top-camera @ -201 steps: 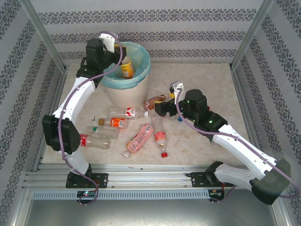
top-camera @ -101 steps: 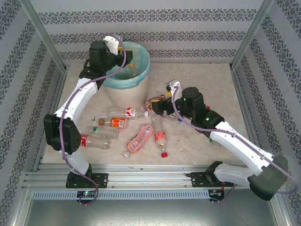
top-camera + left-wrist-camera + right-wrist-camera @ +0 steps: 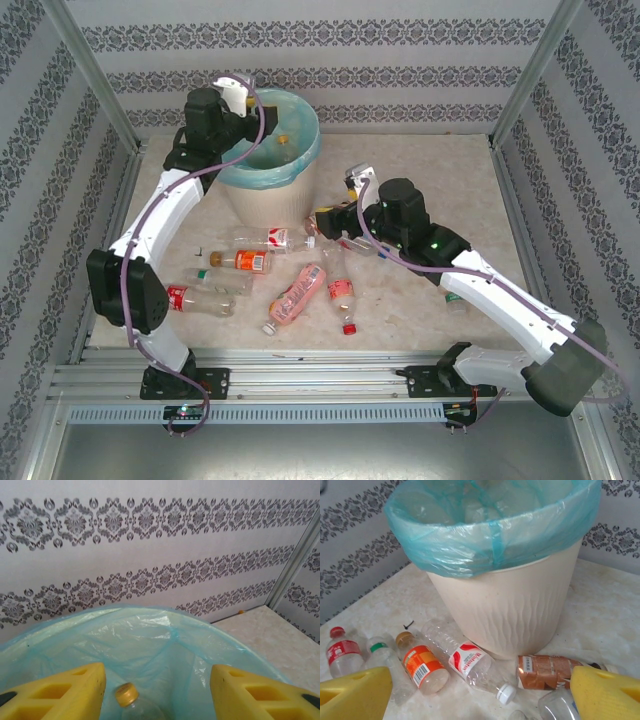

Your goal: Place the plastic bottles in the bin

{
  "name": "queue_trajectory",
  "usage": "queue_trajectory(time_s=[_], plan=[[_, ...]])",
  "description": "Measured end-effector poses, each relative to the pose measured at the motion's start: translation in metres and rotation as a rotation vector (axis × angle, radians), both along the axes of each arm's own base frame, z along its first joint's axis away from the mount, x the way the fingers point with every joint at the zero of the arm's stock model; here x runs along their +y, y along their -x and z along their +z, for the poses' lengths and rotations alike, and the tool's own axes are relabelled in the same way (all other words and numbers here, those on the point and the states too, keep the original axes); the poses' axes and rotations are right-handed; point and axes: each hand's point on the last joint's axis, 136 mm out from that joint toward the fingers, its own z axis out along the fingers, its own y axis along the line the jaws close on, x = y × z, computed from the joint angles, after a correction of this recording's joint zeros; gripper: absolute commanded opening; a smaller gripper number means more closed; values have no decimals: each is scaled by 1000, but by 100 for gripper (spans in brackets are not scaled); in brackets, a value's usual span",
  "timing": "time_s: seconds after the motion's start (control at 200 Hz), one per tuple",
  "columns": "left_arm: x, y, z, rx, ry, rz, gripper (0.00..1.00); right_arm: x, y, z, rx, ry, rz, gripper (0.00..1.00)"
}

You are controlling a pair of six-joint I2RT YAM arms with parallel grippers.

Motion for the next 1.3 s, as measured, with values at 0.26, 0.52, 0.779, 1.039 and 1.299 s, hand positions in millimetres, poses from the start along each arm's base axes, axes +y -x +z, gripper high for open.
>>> queue_trajectory(time_s=[0.26, 0.52, 0.779, 1.039, 1.299], plan=[[-17, 43, 55, -118, -19, -25, 57, -41, -20, -15, 58, 112, -168, 92], [-88, 90, 61, -178, -92, -157, 57, -156, -63, -57, 321, -8, -600, 93], [-135, 113, 12, -109, -160, -269, 59, -189, -68, -129, 640, -258, -946, 91], [-134, 111, -22, -49, -190, -267, 59, -176, -83, -175, 842, -371, -1169, 94], [-132, 114, -52, 4, -216, -273, 60, -174, -91, -200, 951, -516, -1388, 98]])
